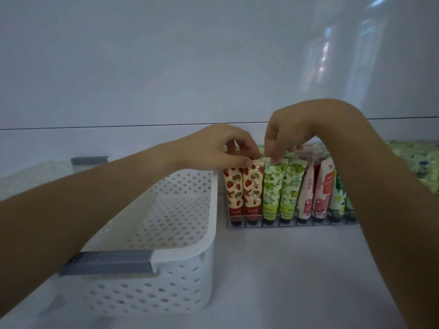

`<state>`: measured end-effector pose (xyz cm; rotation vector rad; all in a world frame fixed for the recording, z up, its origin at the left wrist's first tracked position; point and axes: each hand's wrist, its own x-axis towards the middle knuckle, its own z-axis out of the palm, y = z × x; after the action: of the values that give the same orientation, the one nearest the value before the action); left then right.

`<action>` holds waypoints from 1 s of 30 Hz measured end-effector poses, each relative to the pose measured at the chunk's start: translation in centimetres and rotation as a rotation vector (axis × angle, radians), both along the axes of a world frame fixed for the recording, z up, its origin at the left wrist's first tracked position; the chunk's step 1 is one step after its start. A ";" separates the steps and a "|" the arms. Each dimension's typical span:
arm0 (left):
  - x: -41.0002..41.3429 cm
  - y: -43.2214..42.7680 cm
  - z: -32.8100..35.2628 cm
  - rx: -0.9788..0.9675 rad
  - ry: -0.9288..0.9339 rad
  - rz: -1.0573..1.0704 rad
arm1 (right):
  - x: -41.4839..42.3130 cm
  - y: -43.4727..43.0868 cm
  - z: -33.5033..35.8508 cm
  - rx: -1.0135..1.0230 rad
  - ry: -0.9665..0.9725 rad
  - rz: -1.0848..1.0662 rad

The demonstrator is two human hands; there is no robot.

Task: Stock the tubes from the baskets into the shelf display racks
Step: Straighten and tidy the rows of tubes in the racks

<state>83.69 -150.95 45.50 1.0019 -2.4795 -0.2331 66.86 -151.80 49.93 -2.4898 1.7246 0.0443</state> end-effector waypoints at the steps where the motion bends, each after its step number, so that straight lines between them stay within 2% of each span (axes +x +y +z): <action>1: -0.1 0.1 0.0 0.001 -0.002 -0.011 | -0.1 0.0 0.1 0.001 -0.001 0.001; 13: -0.2 -0.1 -0.3 0.020 0.009 -0.004 | -0.5 0.7 0.6 0.002 -0.085 0.030; 17: -0.3 -0.2 -0.4 -0.057 0.019 -0.041 | -2.1 0.4 1.0 -0.029 -0.074 -0.057; 21: -1.0 -0.1 -0.5 -0.125 -0.057 -0.146 | -2.4 0.0 0.5 0.026 -0.005 -0.109; 30: -1.3 0.0 -0.5 -0.224 -0.109 -0.171 | -3.4 -0.1 0.8 0.025 -0.077 -0.035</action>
<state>82.43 -150.98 44.95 0.7299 -2.6215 0.0475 63.46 -151.85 50.77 -2.4100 1.7256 -0.0320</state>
